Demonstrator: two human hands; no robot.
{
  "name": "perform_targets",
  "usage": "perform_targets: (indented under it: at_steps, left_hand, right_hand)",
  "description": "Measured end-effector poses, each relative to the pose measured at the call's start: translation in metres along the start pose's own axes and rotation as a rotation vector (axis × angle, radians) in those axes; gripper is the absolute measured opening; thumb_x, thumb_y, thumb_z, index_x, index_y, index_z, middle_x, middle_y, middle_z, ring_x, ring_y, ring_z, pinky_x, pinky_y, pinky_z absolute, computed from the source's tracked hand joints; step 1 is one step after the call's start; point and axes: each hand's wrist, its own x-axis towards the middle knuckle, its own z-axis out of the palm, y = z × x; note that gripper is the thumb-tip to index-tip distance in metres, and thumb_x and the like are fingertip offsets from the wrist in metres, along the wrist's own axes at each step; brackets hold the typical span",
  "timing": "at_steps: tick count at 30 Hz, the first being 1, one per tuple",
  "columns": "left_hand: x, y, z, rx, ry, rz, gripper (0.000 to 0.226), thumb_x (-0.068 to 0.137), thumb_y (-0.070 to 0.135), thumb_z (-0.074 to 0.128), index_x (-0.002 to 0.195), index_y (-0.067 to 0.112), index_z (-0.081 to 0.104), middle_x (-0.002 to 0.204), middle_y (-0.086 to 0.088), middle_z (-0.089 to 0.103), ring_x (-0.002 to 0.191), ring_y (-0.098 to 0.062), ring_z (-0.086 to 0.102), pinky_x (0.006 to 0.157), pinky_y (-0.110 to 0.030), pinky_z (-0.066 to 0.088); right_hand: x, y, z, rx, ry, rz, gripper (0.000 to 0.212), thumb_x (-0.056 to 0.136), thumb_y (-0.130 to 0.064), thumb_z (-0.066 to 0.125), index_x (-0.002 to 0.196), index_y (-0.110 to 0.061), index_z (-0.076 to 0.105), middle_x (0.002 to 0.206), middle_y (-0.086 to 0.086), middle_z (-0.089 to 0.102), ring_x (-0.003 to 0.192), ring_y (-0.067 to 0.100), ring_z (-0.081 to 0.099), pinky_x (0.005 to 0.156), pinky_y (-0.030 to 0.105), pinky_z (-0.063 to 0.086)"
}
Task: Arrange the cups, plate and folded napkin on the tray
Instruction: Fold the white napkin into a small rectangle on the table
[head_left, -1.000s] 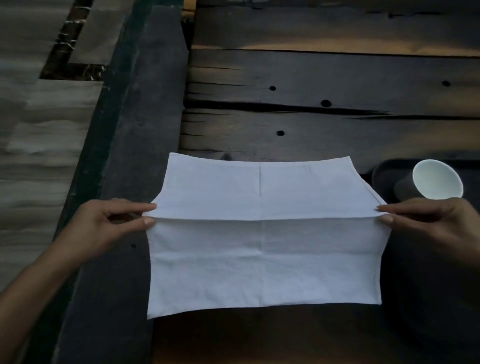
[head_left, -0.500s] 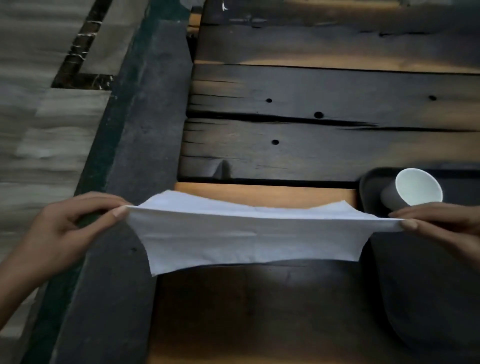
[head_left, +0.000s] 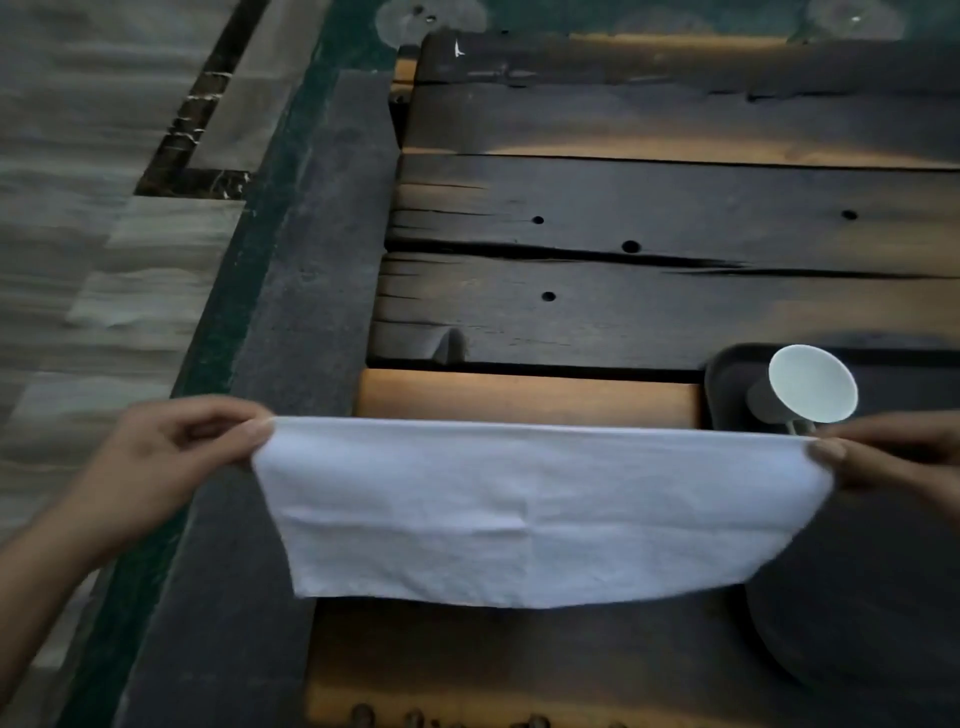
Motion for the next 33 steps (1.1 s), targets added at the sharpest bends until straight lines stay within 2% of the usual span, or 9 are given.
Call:
perform_targets:
  at_steps: [1,4,8,14,20,23,26,29,33]
  left_hand:
    - [0.013,0.004,0.013,-0.026,0.0,-0.028,0.02,0.08,0.039,0.073,0.099,0.033,0.08,0.094,0.006,0.079,0.083,-0.009,0.076,0.067,-0.016,0.059]
    - [0.058,-0.006,0.042,-0.007,0.006,-0.149,0.008,0.087,0.03,0.074,0.092,0.031,0.079,0.091,0.007,0.079,0.083,-0.009,0.075,0.068,-0.022,0.061]
    - [0.105,-0.021,0.067,0.073,0.073,-0.242,0.007,0.093,0.024,0.071,0.091,0.03,0.074,0.089,0.002,0.076,0.084,-0.015,0.073,0.068,-0.024,0.057]
    - [0.145,-0.034,0.079,0.26,0.121,-0.258,0.004,0.094,0.028,0.071,0.09,0.028,0.074,0.088,0.006,0.073,0.086,-0.016,0.069,0.08,-0.039,0.058]
    - [0.165,-0.04,0.097,0.456,0.205,-0.241,0.018,0.095,0.031,0.068,0.101,0.016,0.077,0.094,-0.003,0.074,0.089,-0.02,0.065,0.082,-0.038,0.053]
    - [0.174,-0.037,0.106,0.489,0.307,-0.24,0.027,0.097,0.03,0.064,0.113,0.011,0.073,0.109,-0.012,0.074,0.096,-0.026,0.064,0.088,-0.04,0.05]
    - [0.167,-0.02,0.124,0.683,0.37,-0.12,0.04,0.101,0.034,0.054,0.134,0.014,0.061,0.133,-0.015,0.06,0.12,-0.036,0.055,0.104,-0.051,0.039]
    - [0.142,0.01,0.18,0.712,0.207,0.154,0.05,0.101,0.034,0.042,0.144,0.011,0.052,0.149,-0.015,0.051,0.137,-0.036,0.044,0.112,-0.05,0.029]
    - [0.116,0.019,0.261,0.91,-0.139,0.163,0.064,0.103,0.036,0.02,0.162,0.016,0.005,0.171,-0.006,0.0,0.157,-0.024,-0.003,0.124,-0.051,-0.002]
  right_hand:
    - [-0.005,-0.024,-0.014,-0.007,-0.112,0.085,0.025,0.079,-0.048,0.082,0.101,-0.036,0.081,0.089,-0.009,0.081,0.081,0.012,0.079,0.071,0.036,0.063]
    - [0.029,-0.045,-0.002,-0.012,-0.091,0.122,0.011,0.079,-0.047,0.078,0.088,-0.041,0.08,0.077,-0.02,0.077,0.073,-0.002,0.075,0.073,0.02,0.058]
    - [0.07,-0.046,0.03,-0.328,-0.086,0.018,0.014,0.087,-0.021,0.078,0.074,-0.026,0.076,0.059,-0.016,0.069,0.061,0.012,0.069,0.06,0.03,0.051]
    - [0.115,-0.033,0.059,-0.464,-0.033,0.028,0.012,0.09,-0.009,0.07,0.092,-0.01,0.081,0.092,0.013,0.078,0.091,0.039,0.07,0.074,0.035,0.044]
    - [0.144,-0.023,0.084,-0.535,-0.03,0.097,0.016,0.09,-0.009,0.061,0.09,-0.008,0.078,0.091,0.021,0.076,0.088,0.046,0.066,0.075,0.04,0.049]
    - [0.152,-0.02,0.094,-0.574,0.007,0.122,0.016,0.088,-0.004,0.059,0.09,-0.001,0.074,0.09,0.027,0.073,0.084,0.049,0.063,0.074,0.045,0.054]
    - [0.148,-0.029,0.109,-0.57,0.051,0.124,0.029,0.088,-0.001,0.063,0.116,0.003,0.069,0.116,0.03,0.066,0.105,0.05,0.06,0.086,0.05,0.052]
    - [0.131,-0.066,0.155,-0.306,0.005,0.006,0.045,0.099,-0.011,0.059,0.141,0.003,0.053,0.15,0.029,0.047,0.14,0.044,0.042,0.116,0.046,0.032]
    - [0.108,-0.106,0.224,-0.181,-0.156,-0.125,0.056,0.107,-0.028,0.038,0.158,-0.007,0.03,0.167,0.017,0.022,0.157,0.031,0.016,0.127,0.043,0.01]
